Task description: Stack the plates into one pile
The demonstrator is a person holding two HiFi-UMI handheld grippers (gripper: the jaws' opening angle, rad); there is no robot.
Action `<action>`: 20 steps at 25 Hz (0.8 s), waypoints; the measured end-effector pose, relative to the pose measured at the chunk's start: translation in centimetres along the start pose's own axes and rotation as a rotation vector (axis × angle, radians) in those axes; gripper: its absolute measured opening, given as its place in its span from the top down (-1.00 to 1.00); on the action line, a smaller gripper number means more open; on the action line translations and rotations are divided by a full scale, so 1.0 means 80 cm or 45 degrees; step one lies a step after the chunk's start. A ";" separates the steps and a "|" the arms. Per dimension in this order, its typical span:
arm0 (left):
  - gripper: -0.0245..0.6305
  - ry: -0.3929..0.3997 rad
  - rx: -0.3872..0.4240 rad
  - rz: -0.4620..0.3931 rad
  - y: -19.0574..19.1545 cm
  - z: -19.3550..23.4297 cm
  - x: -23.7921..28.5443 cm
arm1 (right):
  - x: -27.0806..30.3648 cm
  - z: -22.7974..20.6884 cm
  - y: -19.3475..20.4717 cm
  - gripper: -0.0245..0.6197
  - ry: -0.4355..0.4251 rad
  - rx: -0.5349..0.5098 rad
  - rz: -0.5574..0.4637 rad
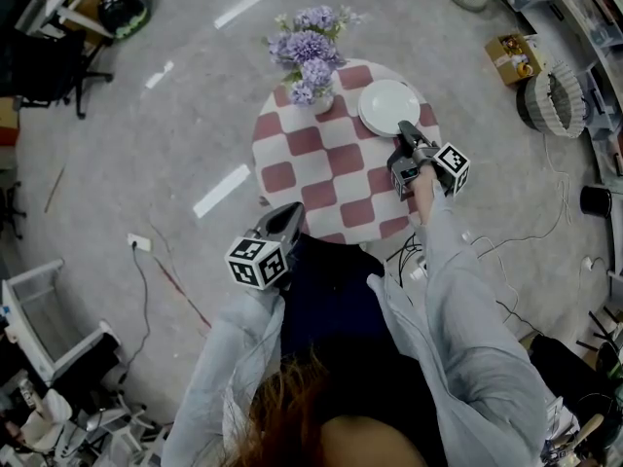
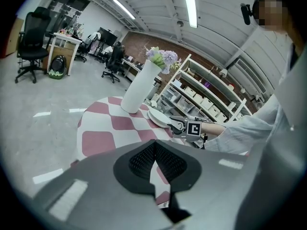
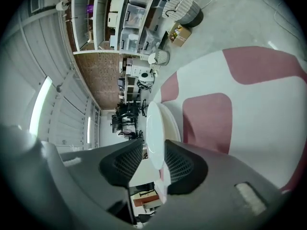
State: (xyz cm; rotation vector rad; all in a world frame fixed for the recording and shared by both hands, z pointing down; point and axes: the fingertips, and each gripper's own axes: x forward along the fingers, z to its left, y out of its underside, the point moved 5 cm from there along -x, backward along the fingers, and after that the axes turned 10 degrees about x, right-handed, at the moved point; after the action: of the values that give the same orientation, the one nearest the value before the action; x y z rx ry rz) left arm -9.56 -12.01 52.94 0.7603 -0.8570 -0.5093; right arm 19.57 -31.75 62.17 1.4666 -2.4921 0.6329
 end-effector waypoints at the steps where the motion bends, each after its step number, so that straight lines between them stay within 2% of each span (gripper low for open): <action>1: 0.88 0.001 0.000 -0.002 -0.001 -0.001 0.000 | 0.002 0.001 0.001 0.45 -0.003 0.010 0.005; 11: 0.88 -0.009 -0.009 -0.010 0.001 -0.001 -0.002 | 0.015 0.024 0.006 -0.20 0.009 -0.020 0.006; 14: 0.88 -0.008 -0.009 -0.012 0.001 -0.002 -0.003 | 0.020 0.037 0.006 -0.50 0.022 -0.012 -0.012; 16: 0.88 -0.008 -0.007 -0.014 0.002 -0.002 -0.005 | 0.024 0.045 0.007 -0.73 0.052 -0.012 -0.024; 20: 0.88 -0.010 -0.009 -0.027 0.003 -0.002 -0.007 | 0.023 0.051 0.008 -0.86 0.165 -0.034 -0.056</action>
State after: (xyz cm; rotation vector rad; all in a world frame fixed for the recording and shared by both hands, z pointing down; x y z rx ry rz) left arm -9.72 -11.40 52.75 0.7618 -0.8549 -0.5344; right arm 18.37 -34.78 58.99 1.4191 -2.3555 0.6620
